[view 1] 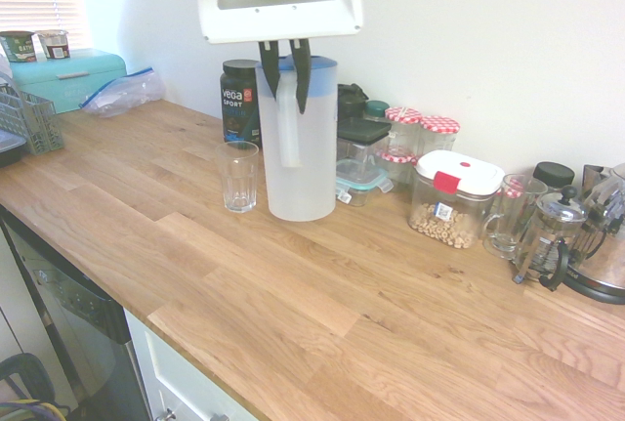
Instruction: Pour me some water
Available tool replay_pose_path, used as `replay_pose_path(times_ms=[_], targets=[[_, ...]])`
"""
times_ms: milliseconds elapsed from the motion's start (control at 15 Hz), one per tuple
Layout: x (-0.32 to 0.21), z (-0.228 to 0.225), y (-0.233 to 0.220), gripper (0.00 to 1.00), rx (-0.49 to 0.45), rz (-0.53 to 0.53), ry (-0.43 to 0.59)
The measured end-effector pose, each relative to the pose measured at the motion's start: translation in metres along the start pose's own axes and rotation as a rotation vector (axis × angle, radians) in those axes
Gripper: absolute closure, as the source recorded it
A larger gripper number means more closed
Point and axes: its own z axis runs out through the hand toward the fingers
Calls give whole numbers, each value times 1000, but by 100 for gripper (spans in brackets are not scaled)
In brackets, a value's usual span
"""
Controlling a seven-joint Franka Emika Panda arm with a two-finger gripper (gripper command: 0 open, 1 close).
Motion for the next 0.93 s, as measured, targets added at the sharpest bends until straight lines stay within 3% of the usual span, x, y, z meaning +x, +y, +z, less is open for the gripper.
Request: replay_pose_path(times_ms=[400, 933], targets=[[-36, 15, -64, 100, -188, -203, -5], [-64, 29, -99, 100, -435, -401, -15]])
